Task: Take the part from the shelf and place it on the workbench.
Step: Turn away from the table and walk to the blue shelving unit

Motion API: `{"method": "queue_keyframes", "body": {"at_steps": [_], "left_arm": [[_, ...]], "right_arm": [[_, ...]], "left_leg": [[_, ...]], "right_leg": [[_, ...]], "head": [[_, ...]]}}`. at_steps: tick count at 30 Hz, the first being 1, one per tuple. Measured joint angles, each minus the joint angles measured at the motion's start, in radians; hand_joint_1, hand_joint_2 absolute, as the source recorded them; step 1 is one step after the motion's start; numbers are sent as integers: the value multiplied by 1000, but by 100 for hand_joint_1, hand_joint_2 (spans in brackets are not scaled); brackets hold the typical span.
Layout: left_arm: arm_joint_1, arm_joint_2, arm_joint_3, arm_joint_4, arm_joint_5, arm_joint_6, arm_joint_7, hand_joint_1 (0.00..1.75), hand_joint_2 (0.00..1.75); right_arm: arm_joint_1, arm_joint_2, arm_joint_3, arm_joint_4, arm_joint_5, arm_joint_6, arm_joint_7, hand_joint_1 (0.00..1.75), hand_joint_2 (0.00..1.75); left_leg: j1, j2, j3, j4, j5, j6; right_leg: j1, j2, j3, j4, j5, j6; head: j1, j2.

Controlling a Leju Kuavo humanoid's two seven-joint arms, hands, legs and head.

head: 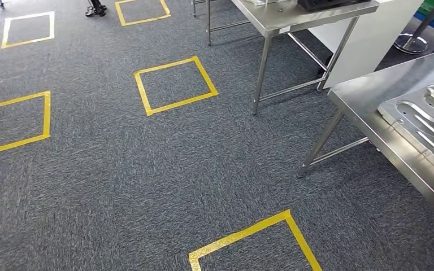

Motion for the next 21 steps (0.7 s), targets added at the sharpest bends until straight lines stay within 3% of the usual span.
{"method": "queue_keyframes", "body": {"at_steps": [1, 2, 5, 7, 9, 11, 13, 14, 15, 16, 17, 19, 21], "left_arm": [[1, 0, 0, 0, 0, 0, 1, 0, 0], [3, 0, 0, 0, 0, 0, 3, 0, 0], [1, -1, 0, 0, 1, 0, 6, 0, 0], [0, -2, 0, 0, 0, 0, 8, 0, 0], [3, -2, 0, 1, 1, -1, 9, 0, 0], [3, -3, 1, 1, 2, -2, 9, 0, 0], [1, -3, 1, 1, 4, -3, 9, 0, 0], [1, -3, 2, 1, 5, -4, 9, 0, 0], [1, -3, 2, 1, 5, -4, 9, 0, 0], [1, -3, 3, 1, 5, -6, 9, 0, 0], [1, -3, 4, 1, 5, -7, 9, 0, 0], [1, -4, 4, 2, 2, -12, 8, 0, 0], [-2, -5, 4, 2, 0, -16, 6, 0, 0]], "right_arm": [[-1, 0, 0, 0, 0, 0, 0, 0, 0], [-2, 0, 0, 0, 1, 0, 0, 0, 0], [-4, 0, 0, 0, 2, 0, 1, 0, 0], [-7, 0, 0, 0, 3, 0, 1, 0, 0], [-13, 0, 0, 0, 4, 0, 1, 0, 0], [-14, 1, 1, 0, 6, 0, 1, 0, 0], [-11, 2, 1, 0, 7, 0, 2, 0, 0], [-10, 2, 1, 0, 8, 0, 2, 0, 0], [-9, 2, 1, 1, 9, 0, 2, 0, 0], [-8, 2, 1, 1, 9, 0, 2, 0, 0], [-8, 2, 1, 1, 10, 0, 2, 0, 0], [-7, 1, 1, 1, 10, 0, 2, 0, 0], [-7, 1, 1, 2, 11, 0, 3, 0, 0]], "left_leg": [[3, 3, 3, -2, 11, -3], [5, 9, 28, -45, 38, -4], [3, 51, 137, -243, 115, 1], [-3, 57, 153, -280, 120, 13], [-4, 40, 150, -284, 125, 27], [-2, 24, 150, -289, 133, 41], [-3, 8, 147, -291, 138, 50], [-5, -2, 144, -291, 140, 52], [-7, -13, 143, -290, 141, 53], [-9, -24, 143, -290, 141, 54], [-11, -36, 144, -289, 141, 54], [-12, -59, 146, -288, 142, 53], [-13, -80, 141, -284, 143, 45]], "right_leg": [[0, -12, 0, 1, -1, 1], [-1, -23, 1, 2, -3, 4], [2, -51, 6, 11, -12, 18], [5, -65, 8, 16, -17, 30], [1, -71, 12, 18, -20, 41], [-5, -39, -4, 58, -53, 51], [-7, 8, -60, 179, -123, 55], [-6, 20, -95, 249, -152, 55], [-6, 25, -121, 299, -163, 54], [-5, 27, -130, 312, -153, 51], [-5, 30, -121, 285, -125, 47], [-3, 61, -64, 154, -48, 36], [-2, 102, -21, 51, -11, 27]], "head": [[0, 0], [0, 0], [0, 0], [0, 0], [1, 0], [1, 0], [1, 0], [1, 0], [1, 0], [1, 0], [1, 0], [1, 0], [1, 0]]}}
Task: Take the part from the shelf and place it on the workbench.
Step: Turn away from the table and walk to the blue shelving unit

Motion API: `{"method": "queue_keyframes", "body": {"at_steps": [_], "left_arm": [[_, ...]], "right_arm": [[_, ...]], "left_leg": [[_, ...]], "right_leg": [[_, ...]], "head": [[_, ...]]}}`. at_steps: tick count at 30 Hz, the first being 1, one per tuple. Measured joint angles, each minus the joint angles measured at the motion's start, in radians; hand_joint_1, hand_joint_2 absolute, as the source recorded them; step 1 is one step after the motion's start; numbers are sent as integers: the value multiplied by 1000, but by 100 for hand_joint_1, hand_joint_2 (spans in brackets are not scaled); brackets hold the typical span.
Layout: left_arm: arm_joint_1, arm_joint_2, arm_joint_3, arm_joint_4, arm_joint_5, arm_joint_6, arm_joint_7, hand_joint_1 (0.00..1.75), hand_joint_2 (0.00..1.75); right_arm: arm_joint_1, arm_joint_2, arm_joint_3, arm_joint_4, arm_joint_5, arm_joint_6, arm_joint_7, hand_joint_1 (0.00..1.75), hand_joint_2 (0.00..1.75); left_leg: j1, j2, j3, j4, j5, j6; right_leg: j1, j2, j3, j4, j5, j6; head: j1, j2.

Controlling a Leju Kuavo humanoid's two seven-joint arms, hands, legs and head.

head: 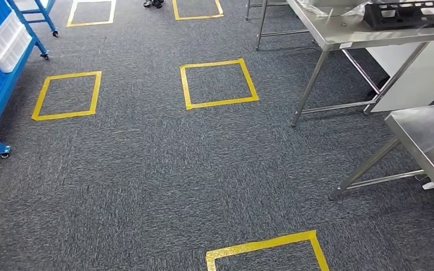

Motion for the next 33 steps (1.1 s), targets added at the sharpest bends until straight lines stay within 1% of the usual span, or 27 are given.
{"method": "queue_keyframes", "body": {"at_steps": [1, 3, 4, 5, 7, 8, 9, 10, 11, 13, 15, 16, 18, 19, 20, 21, 22, 23, 24, 25, 26, 27, 29, 30, 31, 32, 33], "left_arm": [[-1, 0, 0, 0, 0, -1, -1, 0, 0], [1, 0, 1, 0, 1, -2, -2, 0, 0], [2, 0, 1, 0, 1, -2, -3, 0, 0], [2, 0, 2, 0, 2, -1, -3, 0, 0], [1, 0, 2, 0, 3, -1, -5, 0, 0], [1, 0, 2, 1, 3, -2, -5, 0, 0], [1, 0, 2, 1, 3, -2, -6, 0, 0], [2, 0, 2, 1, 4, -1, -6, 0, 0], [3, 0, 2, 1, 4, -1, -6, 0, 0], [4, 0, 2, 1, 5, -1, -7, 0, 0], [2, 0, 2, 1, 5, -1, -7, 0, 0], [1, 0, 2, 1, 5, -1, -7, 0, 0], [4, 0, 2, 1, 4, -2, -8, 0, 0], [6, 0, 2, 1, 4, -2, -9, 0, 0], [7, 0, 2, 1, 2, -3, -10, 0, 0], [6, 0, 2, 1, 1, -5, -12, 0, 0], [5, 1, 2, 1, -1, -6, -13, 0, 0], [4, 1, 2, 1, -3, -8, -14, 0, 0], [3, 2, 2, 1, -4, -10, -15, 0, 0], [3, 2, 2, 1, -6, -12, -17, 0, 0], [3, 2, 2, 1, -9, -14, -18, 0, 0], [3, 2, 2, 1, -11, -16, -19, 0, 0], [2, 2, 2, 1, -14, -21, -22, 0, 0], [1, 2, 2, 1, -15, -23, -24, 0, 0], [0, 2, 2, 1, -15, -25, -26, 0, 0], [-1, 2, 2, 1, -15, -27, -27, 0, 0], [0, 2, 2, 1, -14, -29, -27, 0, 0]], "right_arm": [[-1, 0, 0, 0, 1, 0, 0, 0, 0], [-5, 0, 0, 1, 3, 0, 1, 0, 0], [-6, 0, 0, 1, 3, 1, 1, 0, 0], [-5, 1, 0, 1, 3, 1, 1, 0, 0], [-1, 1, 0, 1, 4, 2, 1, 0, 0], [1, 1, 0, 2, 4, 2, 1, 0, 0], [2, 1, 0, 2, 4, 2, 1, 0, 0], [2, 1, 0, 2, 4, 2, 1, 0, 0], [1, 1, 0, 2, 4, 2, 1, 0, 0], [0, 2, 0, 2, 4, 2, 1, 0, 0], [0, 2, 0, 2, 4, 2, 1, 0, 0], [-1, 2, 0, 2, 4, 2, 1, 0, 0], [-6, 2, 1, 2, 4, 3, 2, 0, 0], [-8, 2, 1, 2, 4, 3, 4, 0, 0], [-9, 2, 1, 2, 3, 4, 6, 0, 0], [-8, 3, 1, 2, 2, 4, 7, 0, 0], [-6, 3, 1, 2, 1, 4, 9, 0, 0], [-3, 3, 1, 2, 0, 4, 9, 0, 0], [-1, 3, 1, 2, -1, 3, 10, 0, 0], [1, 3, 1, 2, -3, 4, 10, 0, 0], [2, 4, 1, 2, -5, 4, 11, 0, 0], [2, 4, 1, 2, -7, 4, 11, 0, 0], [3, 3, 1, 3, -10, 3, 13, 0, 0], [4, 3, 0, 3, -11, 3, 14, 0, 0], [5, 3, 0, 3, -11, 2, 14, 0, 0], [4, 2, 0, 4, -10, 2, 15, 0, 0], [3, 2, 0, 4, -9, 1, 15, 0, 0]], "left_leg": [[1, -10, -4, 1, 2, -6], [4, -28, -12, 1, 5, -20], [4, -18, -16, 9, -1, -24], [3, 4, -27, 32, -18, -28], [3, 58, -77, 140, -83, -35], [6, 71, -110, 211, -118, -40], [10, 77, -134, 267, -139, -44], [13, 80, -143, 290, -141, -48], [16, 84, -130, 271, -123, -51], [21, 111, -54, 137, -60, -55], [18, 137, 5, 25, -25, -49], [15, 142, 15, 4, -21, -44], [10, 125, 13, 0, -18, -30], [10, 118, 14, -3, -15, -23], [11, 111, 15, -7, -12, -16], [12, 103, 16, -10, -8, -10], [12, 95, 14, -11, -5, -6], [11, 86, 11, -10, -4, -4], [9, 75, 9, -10, -3, -2], [8, 64, 8, -9, -2, -2], [7, 52, 9, -9, -2, -2], [6, 40, 11, -8, -2, -2], [6, 18, 12, -7, -3, -5], [6, 7, 10, -5, -2, -9], [7, -3, 6, -4, -1, -14], [8, -13, 1, -4, 1, -21], [11, -23, -3, -5, 4, -27]], "right_leg": [[2, 10, 6, -18, 1, -3], [2, -9, 8, -27, 5, -10], [0, -21, 12, -34, 8, -16], [-1, -34, 14, -41, 11, -23], [0, -63, 16, -48, 14, -31], [2, -77, 15, -48, 14, -32], [4, -91, 14, -47, 13, -32], [4, -104, 14, -47, 13, -32], [4, -116, 14, -46, 12, -30], [3, -137, 16, -41, 7, -23], [6, -154, 17, -32, 0, -12], [7, -161, 18, -29, -2, -6], [5, -171, 20, -28, -4, 6], [2, -163, 20, -23, -9, 13], [-1, -145, 14, -6, -25, 19], [-3, -122, -3, 33, -51, 23], [-5, -97, -31, 92, -85, 25], [-5, -83, -66, 164, -119, 26], [-4, -77, -99, 227, -141, 26], [-4, -75, -118, 263, -145, 25], [-4, -73, -117, 258, -126, 23], [-4, -69, -98, 213, -91, 19], [-3, -34, -34, 72, -18, 9], [-2, -16, -12, 19, 1, 5], [-1, -3, 0, -10, 7, 1], [2, -2, 3, -19, 5, -2], [3, -12, 3, -23, 6, -6]], "head": [[0, 0], [0, 0], [0, 0], [0, 0], [-1, 0], [-1, 0], [-1, 0], [-1, 0], [-1, 0], [-1, 0], [-1, 0], [0, 0], [0, 0], [0, 0], [0, 0], [0, 0], [0, 0], [0, 0], [0, 0], [0, 0], [0, 0], [0, 0], [0, 0], [0, 0], [0, 0], [0, 0], [0, 0]]}}
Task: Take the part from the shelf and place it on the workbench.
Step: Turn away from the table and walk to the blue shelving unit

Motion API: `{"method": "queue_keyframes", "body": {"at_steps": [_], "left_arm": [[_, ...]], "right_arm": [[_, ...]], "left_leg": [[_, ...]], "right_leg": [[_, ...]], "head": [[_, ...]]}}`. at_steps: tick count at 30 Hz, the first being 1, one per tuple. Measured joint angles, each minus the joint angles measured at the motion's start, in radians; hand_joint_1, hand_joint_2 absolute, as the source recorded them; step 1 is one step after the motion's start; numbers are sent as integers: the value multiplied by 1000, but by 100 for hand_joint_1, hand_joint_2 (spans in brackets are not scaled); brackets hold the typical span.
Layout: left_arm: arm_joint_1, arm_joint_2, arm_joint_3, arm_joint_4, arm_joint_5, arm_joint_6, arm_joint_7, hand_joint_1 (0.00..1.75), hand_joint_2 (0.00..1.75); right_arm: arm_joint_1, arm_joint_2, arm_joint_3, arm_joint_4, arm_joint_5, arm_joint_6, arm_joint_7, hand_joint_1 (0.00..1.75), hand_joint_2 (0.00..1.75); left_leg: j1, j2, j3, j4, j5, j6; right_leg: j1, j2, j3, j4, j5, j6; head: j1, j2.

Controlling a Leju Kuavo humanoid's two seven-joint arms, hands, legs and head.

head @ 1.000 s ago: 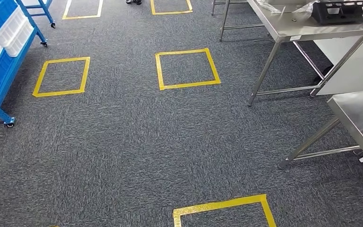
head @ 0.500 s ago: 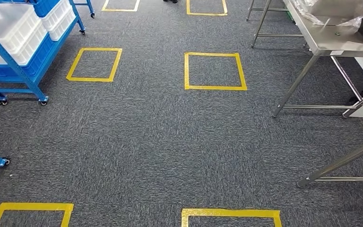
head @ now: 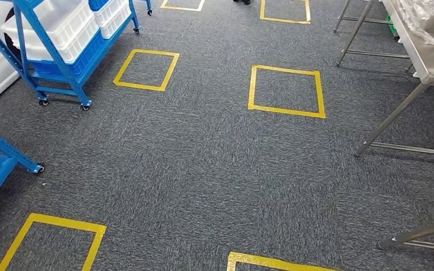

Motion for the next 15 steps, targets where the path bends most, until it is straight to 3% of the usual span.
{"method": "queue_keyframes", "body": {"at_steps": [1, 3, 4, 6, 7, 8, 9, 11, 13, 15], "left_arm": [[2, 1, 0, 0, 1, -1, 0, 0, 0], [4, 2, 0, 0, 3, -3, 0, 0, 0], [3, 3, 0, 1, 4, -4, 0, 0, 0], [2, 3, 0, 1, 6, -5, 0, 0, 0], [2, 3, 0, 1, 7, -5, -1, 0, 0], [4, 4, 0, 1, 8, -5, -1, 0, 0], [5, 5, 1, 1, 9, -5, -1, 0, 0], [6, 6, 1, 1, 9, -5, -1, 0, 0], [3, 6, 1, 1, 9, -5, -1, 0, 0], [3, 6, 1, 2, 9, -5, -2, 0, 0]], "right_arm": [[-2, 0, 0, 0, 2, 0, 0, 0, 0], [-1, 0, 0, 0, 9, -1, 1, 0, 0], [0, 0, 0, 0, 12, -1, 1, 0, 0], [4, 0, 0, 1, 17, -1, 1, 0, 0], [4, 0, 0, 1, 17, -1, 1, 0, 0], [4, 0, 0, 1, 17, -1, 1, 0, 0], [3, 0, 0, 1, 17, -1, 0, 0, 0], [2, 0, 0, 1, 18, -1, 0, 0, 0], [2, -1, 0, 1, 18, -1, 0, 0, 0], [-1, -2, 0, 1, 18, -1, 0, 0, 0]], "left_leg": [[1, 4, -3, 3, -2, -5], [0, 42, -25, 48, -34, -14], [0, 70, -49, 102, -65, -16], [4, 95, -113, 236, -126, -25], [8, 99, -134, 279, -136, -29], [12, 102, -138, 287, -128, -34], [15, 108, -121, 254, -102, -38], [20, 142, -54, 121, -39, -45], [19, 166, -12, 34, -12, -37], [15, 155, -10, 24, -12, -20]], "right_leg": [[0, -12, 3, -6, 3, -6], [-3, -36, 9, -21, 9, -20], [-4, -50, 12, -25, 11, -25], [-2, -76, 12, -26, 9, -29], [-1, -89, 12, -26, 8, -29], [-2, -100, 13, -25, 7, -27], [-3, -110, 14, -23, 4, -24], [-4, -129, 17, -15, -5, -13], [1, -146, 17, -2, -16, 0], [3, -161, 19, 4, -21, 9]], "head": [[0, 0], [-1, 0], [-2, 0], [-2, 0], [-2, 0], [-2, 0], [-2, 0], [-2, 0], [0, 0], [2, 0]]}}
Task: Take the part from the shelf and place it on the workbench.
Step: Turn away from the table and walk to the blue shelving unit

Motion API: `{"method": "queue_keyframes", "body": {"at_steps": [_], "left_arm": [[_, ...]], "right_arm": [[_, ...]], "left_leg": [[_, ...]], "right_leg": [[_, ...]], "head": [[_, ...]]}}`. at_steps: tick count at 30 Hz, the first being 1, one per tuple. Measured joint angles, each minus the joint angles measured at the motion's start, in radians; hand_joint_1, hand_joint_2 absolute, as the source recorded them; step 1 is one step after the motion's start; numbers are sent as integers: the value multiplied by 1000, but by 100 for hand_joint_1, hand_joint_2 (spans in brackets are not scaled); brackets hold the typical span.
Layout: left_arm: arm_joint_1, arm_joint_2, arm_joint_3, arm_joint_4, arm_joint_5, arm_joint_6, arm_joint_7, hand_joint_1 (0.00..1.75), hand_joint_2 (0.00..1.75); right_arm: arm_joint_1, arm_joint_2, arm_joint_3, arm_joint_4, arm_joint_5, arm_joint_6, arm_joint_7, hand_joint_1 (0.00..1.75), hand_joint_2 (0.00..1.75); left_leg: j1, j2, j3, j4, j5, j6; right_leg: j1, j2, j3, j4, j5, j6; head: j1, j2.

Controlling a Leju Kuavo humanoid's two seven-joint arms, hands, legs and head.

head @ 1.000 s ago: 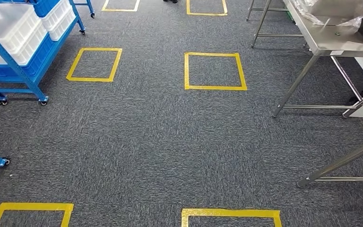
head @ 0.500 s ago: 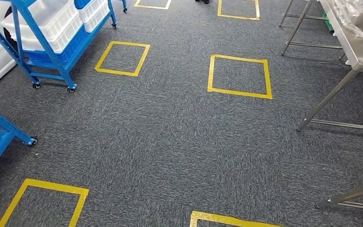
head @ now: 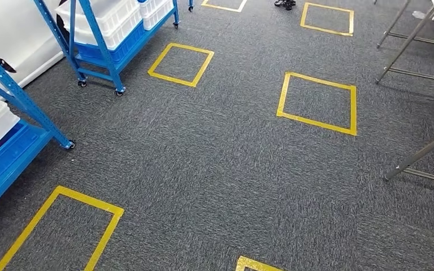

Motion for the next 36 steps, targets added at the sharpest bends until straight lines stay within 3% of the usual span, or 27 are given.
{"method": "queue_keyframes", "body": {"at_steps": [1, 3, 5, 7, 8, 9, 10, 12, 14, 16, 18, 20, 22, 23, 24, 25, 27, 29, 32, 34, 36], "left_arm": [[2, 0, 0, 0, 0, 0, 0, 0, 0], [4, 0, 0, 1, 1, 0, 0, 0, 0], [2, 1, 0, 1, 1, 0, 0, 0, 0], [0, 2, 1, 1, 2, 0, 0, 0, 0], [0, 2, 1, 1, 2, 0, 0, 0, 0], [0, 2, 1, 1, 2, 0, 0, 0, 0], [0, 2, 1, 1, 2, 0, -1, 0, 0], [0, 1, 1, 2, 2, -1, -1, 0, 0], [0, 0, 0, 3, 1, -2, -2, 0, 0], [3, 0, 1, 3, 0, -3, -2, 0, 0], [5, 3, 1, 3, 0, -4, -2, 0, 0], [3, 4, 1, 3, 2, -5, -1, 0, 0], [0, 4, 1, 3, 7, -6, -1, 0, 0], [1, 4, 2, 3, 9, -6, 0, 0, 0], [2, 5, 3, 3, 12, -6, 0, 0, 0], [3, 5, 4, 3, 14, -6, 1, 0, 0], [3, 6, 8, 3, 17, -6, 2, 0, 0], [1, 7, 11, 3, 22, -6, 2, 0, 0], [4, 7, 17, 3, 23, -6, 1, 0, 0], [5, 7, 19, 3, 23, -6, 0, 0, 0], [3, 7, 21, 3, 22, -6, 0, 0, 0]], "right_arm": [[-2, 0, 0, 0, 0, 0, 0, 0, 0], [-6, 1, 0, 0, 3, 0, 0, 0, 0], [-4, 2, 0, 0, 8, 0, 0, 0, 0], [0, 2, 0, 0, 12, 1, 0, 0, 0], [1, 2, 0, 0, 13, 1, 0, 0, 0], [1, 2, 0, 0, 14, 2, 0, 0, 0], [1, 2, 0, 0, 14, 2, 0, 0, 0], [2, -1, 0, 1, 14, 2, 0, 0, 0], [4, -4, 1, 2, 15, 3, 0, 0, 0], [1, -4, 1, 2, 15, 2, 1, 0, 0], [0, -4, 1, 2, 16, 2, 2, 0, 0], [4, -3, 1, 3, 18, 3, 3, 0, 0], [7, -2, 1, 4, 18, 3, 3, 0, 0], [7, -2, 1, 4, 19, 3, 3, 0, 0], [6, -2, 1, 4, 19, 3, 3, 0, 0], [6, -2, 1, 4, 20, 3, 3, 0, 0], [4, -2, 1, 4, 23, 3, 3, 0, 0], [3, -2, 1, 4, 27, 3, 3, 0, 0], [-4, -1, 1, 4, 31, 3, 3, 0, 0], [-6, -1, 2, 4, 32, 3, 4, 0, 0], [-3, 0, 2, 4, 32, 3, 4, 0, 0]], "left_leg": [[-1, -8, -1, 0, 1, 6], [-1, -24, -2, -3, 4, 19], [-2, -41, -3, -4, 7, 28], [-7, -63, -5, -3, 8, 33], [-9, -76, -4, -3, 8, 33], [-11, -88, -2, -3, 8, 34], [-13, -100, 0, -3, 8, 34], [-14, -122, 0, -3, 8, 33], [-12, -143, -5, -3, 10, 27], [-10, -161, -10, -7, 14, 16], [-14, -134, -20, 14, -4, 7], [-16, -80, -61, 107, -61, 0], [-12, -58, -120, 236, -118, -8], [-9, -53, -136, 272, -124, -13], [-7, -50, -133, 269, -112, -17], [-4, -44, -111, 228, -84, -20], [-4, -12, -35, 85, -21, -21], [-7, 9, 10, -2, 4, -9], [-12, -11, 9, -13, 8, 14], [-9, -25, 9, -19, 15, 27], [-8, -42, 4, -21, 20, 35]], "right_leg": [[-3, -2, 1, 1, -3, 4], [-10, 30, -11, 35, -32, 12], [-12, 78, -62, 145, -96, 15], [-9, 94, -126, 267, -139, 12], [-8, 98, -141, 289, -133, 8], [-6, 101, -138, 272, -108, 2], [-3, 109, -117, 218, -67, -7], [4, 153, -64, 84, 1, -24], [8, 179, -39, 19, 21, -32], [7, 162, -34, 8, 24, -34], [2, 139, -25, -11, 32, -39], [1, 112, -19, -23, 36, -45], [2, 85, -19, -22, 35, -47], [2, 72, -18, -21, 34, -47], [1, 60, -18, -20, 32, -46], [-1, 50, -16, -17, 29, -43], [-1, 31, -13, -9, 21, -34], [3, 15, -11, -1, 14, -23], [1, 1, -8, 4, 9, -6], [-4, 34, -22, 42, -23, 4], [-8, 80, -74, 157, -92, 11]], "head": [[0, 0], [0, 0], [0, 0], [0, 0], [0, 0], [0, 0], [0, 0], [0, 0], [0, 0], [0, 0], [-1, 0], [-2, 0], [-2, 0], [-2, 0], [-2, 0], [-2, 0], [-2, 0], [-1, 0], [-1, 0], [-1, 0], [-1, 0]]}}
